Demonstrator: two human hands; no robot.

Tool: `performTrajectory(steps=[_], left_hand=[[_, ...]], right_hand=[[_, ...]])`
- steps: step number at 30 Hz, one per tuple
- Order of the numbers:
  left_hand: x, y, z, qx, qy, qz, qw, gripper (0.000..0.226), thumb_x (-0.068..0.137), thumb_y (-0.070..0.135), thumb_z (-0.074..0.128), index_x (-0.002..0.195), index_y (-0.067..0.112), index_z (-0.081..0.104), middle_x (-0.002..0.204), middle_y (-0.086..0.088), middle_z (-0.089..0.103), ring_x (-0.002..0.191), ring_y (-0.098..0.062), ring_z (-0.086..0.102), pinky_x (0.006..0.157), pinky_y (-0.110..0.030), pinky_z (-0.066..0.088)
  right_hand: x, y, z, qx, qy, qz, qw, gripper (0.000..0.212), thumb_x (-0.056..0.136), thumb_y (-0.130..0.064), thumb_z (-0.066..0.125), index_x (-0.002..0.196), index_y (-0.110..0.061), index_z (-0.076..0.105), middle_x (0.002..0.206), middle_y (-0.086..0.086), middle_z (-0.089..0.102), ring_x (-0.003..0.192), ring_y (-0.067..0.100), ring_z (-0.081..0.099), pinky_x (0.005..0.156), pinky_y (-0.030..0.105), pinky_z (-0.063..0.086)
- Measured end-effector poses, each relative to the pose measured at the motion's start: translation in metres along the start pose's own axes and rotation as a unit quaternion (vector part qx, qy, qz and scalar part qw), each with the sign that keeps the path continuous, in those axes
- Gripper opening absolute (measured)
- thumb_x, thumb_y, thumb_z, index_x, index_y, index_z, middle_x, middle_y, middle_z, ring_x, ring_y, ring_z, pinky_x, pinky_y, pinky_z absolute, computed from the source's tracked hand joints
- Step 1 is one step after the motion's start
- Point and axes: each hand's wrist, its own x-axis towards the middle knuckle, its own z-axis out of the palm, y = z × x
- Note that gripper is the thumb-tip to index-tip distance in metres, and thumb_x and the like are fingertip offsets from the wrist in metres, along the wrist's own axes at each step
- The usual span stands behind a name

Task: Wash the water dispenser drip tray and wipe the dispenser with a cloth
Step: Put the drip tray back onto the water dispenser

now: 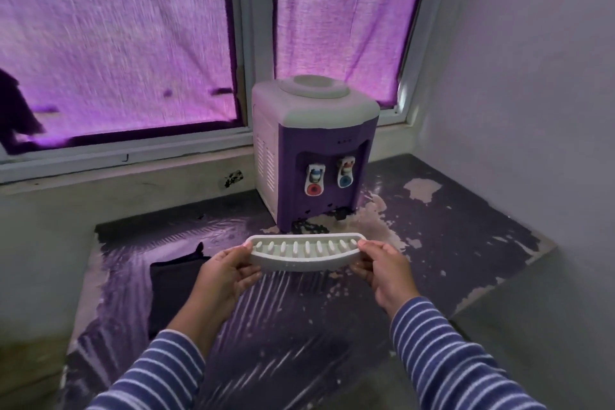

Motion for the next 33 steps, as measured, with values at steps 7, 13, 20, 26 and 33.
performTrajectory(steps=[7, 13, 20, 26, 33], left_hand=[[0.01, -0.028, 0.051, -0.006, 0.037, 0.002, 0.999, 0.021, 0.091, 0.015, 0.058, 0.105, 0.001, 0.059, 0.091, -0.016, 0.066, 0.078, -0.026, 0.066, 0.063, -0.034, 0.059], [0.042, -0.042, 0.073, 0.006, 0.053, -0.002, 0.999, 0.023, 0.091, 0.016, 0.058, 0.107, 0.0, 0.057, 0.097, -0.021, 0.066, 0.083, -0.031, 0.063, 0.07, -0.036, 0.058], [0.092, -0.053, 0.09, 0.023, 0.051, -0.04, 0.998, 0.019, 0.09, 0.016, 0.059, 0.102, 0.001, 0.06, 0.076, -0.015, 0.064, 0.064, -0.022, 0.052, 0.052, -0.028, 0.053], [0.126, -0.063, 0.103, 0.049, 0.065, -0.056, 0.995, 0.01, 0.09, 0.013, 0.058, 0.095, 0.004, 0.058, 0.064, -0.01, 0.056, 0.053, -0.016, 0.048, 0.048, -0.027, 0.047], [0.152, -0.087, 0.122, 0.019, 0.121, -0.058, 0.991, 0.014, 0.091, 0.005, 0.055, 0.079, 0.009, 0.048, 0.062, -0.008, 0.043, 0.047, -0.014, 0.038, 0.039, -0.021, 0.034]], right_hand=[[0.061, -0.014, -0.034, -0.013, -0.033, 0.024, 0.999, 0.009, 0.088, -0.009, 0.062, 0.092, -0.001, 0.064, 0.093, 0.016, 0.069, 0.076, 0.022, 0.069, 0.052, 0.025, 0.057], [0.113, -0.009, -0.042, -0.027, -0.045, 0.047, 0.997, 0.012, 0.087, -0.011, 0.064, 0.095, -0.002, 0.065, 0.099, 0.017, 0.07, 0.083, 0.026, 0.069, 0.054, 0.026, 0.056], [0.172, -0.003, -0.045, -0.035, -0.053, 0.077, 0.995, 0.012, 0.086, -0.012, 0.064, 0.093, -0.003, 0.066, 0.1, 0.021, 0.07, 0.086, 0.032, 0.068, 0.064, 0.036, 0.056], [0.212, 0.003, -0.048, -0.043, -0.059, 0.09, 0.993, 0.012, 0.086, -0.011, 0.061, 0.093, -0.003, 0.066, 0.097, 0.021, 0.07, 0.08, 0.03, 0.068, 0.069, 0.04, 0.058], [0.267, 0.005, -0.047, -0.1, -0.107, 0.124, 0.981, 0.015, 0.088, -0.009, 0.058, 0.1, -0.002, 0.064, 0.099, 0.022, 0.07, 0.09, 0.037, 0.069, 0.071, 0.043, 0.059]])
